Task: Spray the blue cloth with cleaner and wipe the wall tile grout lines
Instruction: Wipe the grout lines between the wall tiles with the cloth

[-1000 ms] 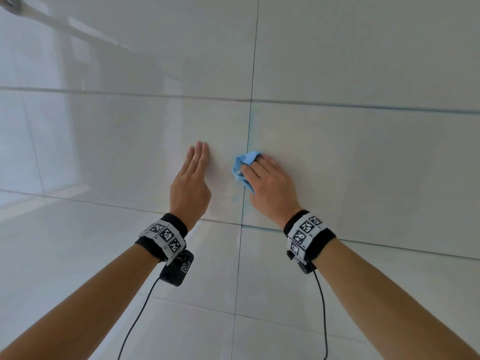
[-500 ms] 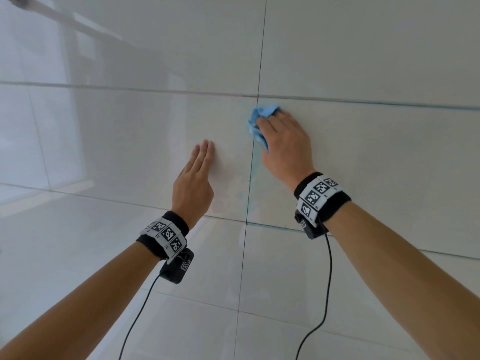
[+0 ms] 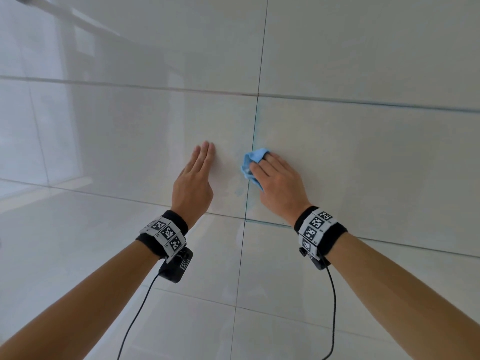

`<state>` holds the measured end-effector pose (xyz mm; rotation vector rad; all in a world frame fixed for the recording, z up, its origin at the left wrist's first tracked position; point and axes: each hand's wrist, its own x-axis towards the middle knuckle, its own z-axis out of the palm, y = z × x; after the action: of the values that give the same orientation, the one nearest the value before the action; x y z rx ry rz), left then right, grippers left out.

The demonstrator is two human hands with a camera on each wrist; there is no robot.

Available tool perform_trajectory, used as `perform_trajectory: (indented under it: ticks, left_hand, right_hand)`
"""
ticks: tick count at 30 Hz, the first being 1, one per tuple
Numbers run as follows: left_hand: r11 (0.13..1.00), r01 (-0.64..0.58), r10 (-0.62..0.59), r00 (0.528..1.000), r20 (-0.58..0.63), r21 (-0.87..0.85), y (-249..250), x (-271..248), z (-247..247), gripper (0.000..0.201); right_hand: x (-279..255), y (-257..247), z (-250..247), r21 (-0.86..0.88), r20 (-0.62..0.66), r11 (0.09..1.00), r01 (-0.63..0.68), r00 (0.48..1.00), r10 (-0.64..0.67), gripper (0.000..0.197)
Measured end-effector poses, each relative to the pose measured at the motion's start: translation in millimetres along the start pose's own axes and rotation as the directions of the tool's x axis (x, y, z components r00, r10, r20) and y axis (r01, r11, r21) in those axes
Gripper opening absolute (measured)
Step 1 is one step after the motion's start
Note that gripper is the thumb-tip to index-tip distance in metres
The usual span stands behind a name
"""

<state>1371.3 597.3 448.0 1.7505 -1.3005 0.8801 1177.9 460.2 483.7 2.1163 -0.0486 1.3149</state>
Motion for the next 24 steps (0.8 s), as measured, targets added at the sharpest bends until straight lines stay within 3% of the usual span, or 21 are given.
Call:
perform_trajectory:
  ticks: [4,10,24]
  left_hand:
    - [1.0,0.002,-0.002,1.0,0.007,0.003,0,-1,0,0.091]
    - [1.0,0.006,-0.006,1.0,0.005,0.013,1,-2,2,0.091]
    - [1.0,-0.016,0.017,1.0,-0.015,0.02,-2,-9,8,0.09]
  right_hand:
    - [14,16,-4,-0.03,0.004,0.998,0.057,0.998,-0.057,0.034]
    - [65,35,-11,-0.018,-0.063,0.999,-0.047,0.997,0.046,0.032]
    - [89,33,0,0.051,-0.192,0.978,-0.203,0.959,0.209,0.038]
